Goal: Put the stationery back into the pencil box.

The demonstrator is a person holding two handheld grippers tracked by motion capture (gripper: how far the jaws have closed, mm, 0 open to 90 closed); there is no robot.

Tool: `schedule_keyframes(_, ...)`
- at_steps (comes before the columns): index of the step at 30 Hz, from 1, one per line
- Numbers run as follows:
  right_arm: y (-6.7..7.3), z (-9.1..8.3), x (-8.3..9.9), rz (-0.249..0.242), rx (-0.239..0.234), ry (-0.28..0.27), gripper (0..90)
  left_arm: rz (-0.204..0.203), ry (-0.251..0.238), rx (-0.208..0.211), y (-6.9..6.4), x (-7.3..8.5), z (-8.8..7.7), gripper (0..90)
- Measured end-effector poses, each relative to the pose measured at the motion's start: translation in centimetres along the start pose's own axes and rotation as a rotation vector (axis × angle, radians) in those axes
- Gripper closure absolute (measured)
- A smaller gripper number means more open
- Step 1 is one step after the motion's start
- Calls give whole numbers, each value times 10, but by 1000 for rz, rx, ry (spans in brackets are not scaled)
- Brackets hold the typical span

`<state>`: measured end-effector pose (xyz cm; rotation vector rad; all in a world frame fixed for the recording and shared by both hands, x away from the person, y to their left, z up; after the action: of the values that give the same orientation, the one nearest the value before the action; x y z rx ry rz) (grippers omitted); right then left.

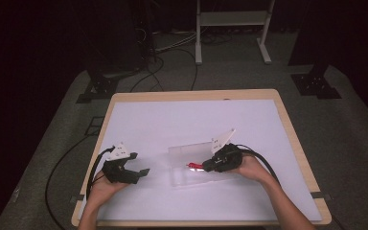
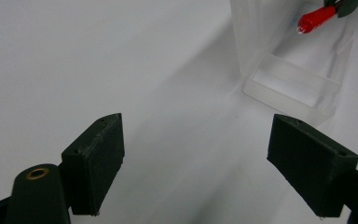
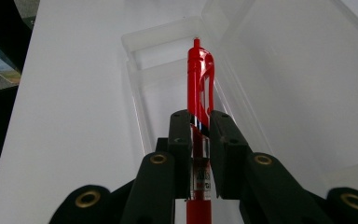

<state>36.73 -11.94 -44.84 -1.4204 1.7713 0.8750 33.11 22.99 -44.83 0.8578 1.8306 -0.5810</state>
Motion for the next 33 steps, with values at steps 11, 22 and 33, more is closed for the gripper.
schedule_keyframes(11, -2, 11, 5, 2, -15, 19, 785, 0, 11, -6, 0, 1, 0, 181)
schedule_keyframes(22, -5, 14, 12, 13, -18, 47, 784, -6, -1, -10, 2, 1, -3, 175)
schedule_keyframes(33, -6, 18, 20, 27, -15, 53, 783, -2, -4, -13, 1, 1, -4, 175)
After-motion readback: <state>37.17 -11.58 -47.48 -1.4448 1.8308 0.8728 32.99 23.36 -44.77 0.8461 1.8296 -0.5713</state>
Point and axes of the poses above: each handheld gripper's, and its own axes: z roughly forward along the jaws, x roughly out of its underside, y roughly to its left, the point moved 2 cm from there along z, roughly forward along the jaws, and after that the axes turned 15 degrees about -y, right-handed, at the moved point
